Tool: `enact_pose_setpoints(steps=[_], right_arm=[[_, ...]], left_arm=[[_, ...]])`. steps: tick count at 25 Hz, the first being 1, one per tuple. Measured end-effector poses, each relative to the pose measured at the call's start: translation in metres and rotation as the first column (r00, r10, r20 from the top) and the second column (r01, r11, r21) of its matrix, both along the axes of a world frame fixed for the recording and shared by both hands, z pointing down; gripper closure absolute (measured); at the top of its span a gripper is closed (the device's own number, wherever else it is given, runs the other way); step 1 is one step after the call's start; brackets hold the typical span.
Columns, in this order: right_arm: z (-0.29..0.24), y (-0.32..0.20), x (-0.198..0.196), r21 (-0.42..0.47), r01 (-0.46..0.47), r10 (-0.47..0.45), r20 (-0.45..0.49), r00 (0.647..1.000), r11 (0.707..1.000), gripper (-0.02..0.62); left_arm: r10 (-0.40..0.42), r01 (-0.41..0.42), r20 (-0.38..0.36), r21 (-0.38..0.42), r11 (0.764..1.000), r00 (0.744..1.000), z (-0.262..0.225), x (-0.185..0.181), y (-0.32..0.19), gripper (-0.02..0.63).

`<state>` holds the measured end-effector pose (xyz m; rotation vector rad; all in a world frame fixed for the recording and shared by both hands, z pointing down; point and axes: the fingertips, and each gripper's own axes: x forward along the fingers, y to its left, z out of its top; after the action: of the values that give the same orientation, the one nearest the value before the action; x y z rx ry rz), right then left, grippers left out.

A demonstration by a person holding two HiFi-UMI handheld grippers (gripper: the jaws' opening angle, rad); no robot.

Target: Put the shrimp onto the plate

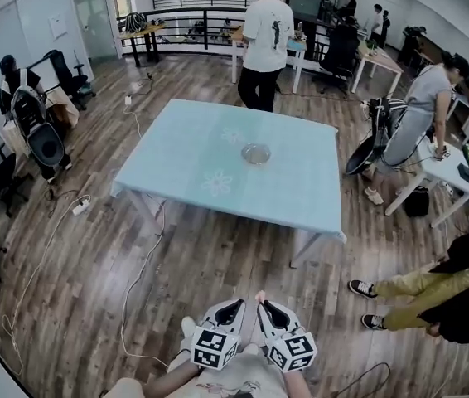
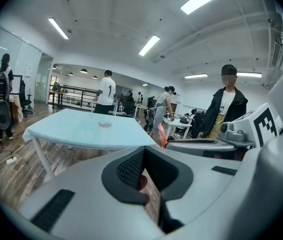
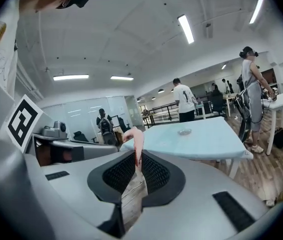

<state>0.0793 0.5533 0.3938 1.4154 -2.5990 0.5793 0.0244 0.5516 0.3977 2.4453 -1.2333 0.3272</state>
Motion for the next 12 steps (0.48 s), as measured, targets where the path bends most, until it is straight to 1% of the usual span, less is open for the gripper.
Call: enact_pose_setpoints(steps=[2,4,6,9,10,12], right_arm=[[-0.005,-0.019,-0.028,0.001,0.022,-0.022,-0.003,1.0,1.0,0.54],[-0.01,-0.034,-0.065,0.014,0.037,-0.037,-0.003,0.999,0.999,0.54],[-0.011,-0.055,-0.104,0.022,0.037,-0.037,0.013,0.999,0.999,0.54],[-0.015,-0.085,-0.164,0.022,0.037,-0.038,0.06,0.997,0.999,0.54],[-0.015,-0.094,-0.182,0.024,0.041,-0.043,0.062,0.997,0.999,0.54],[-0.013,-0.109,-0.213,0.027,0.042,-0.043,0.032,0.999,0.999,0.54]], left_arm=[[-0.027,0.027,-0.02,-0.007,1.0,0.999,-0.007,-0.028,-0.015,0.598],[-0.046,0.047,-0.013,0.021,0.999,0.999,-0.014,-0.066,-0.026,0.598],[-0.083,0.083,0.006,0.053,0.995,0.997,-0.017,-0.115,-0.04,0.598],[-0.149,0.149,-0.002,0.061,0.987,0.989,-0.02,-0.192,-0.062,0.598],[-0.166,0.165,-0.004,0.061,0.984,0.986,-0.02,-0.214,-0.068,0.598],[-0.176,0.176,-0.01,0.061,0.982,0.984,-0.022,-0.249,-0.08,0.598]])
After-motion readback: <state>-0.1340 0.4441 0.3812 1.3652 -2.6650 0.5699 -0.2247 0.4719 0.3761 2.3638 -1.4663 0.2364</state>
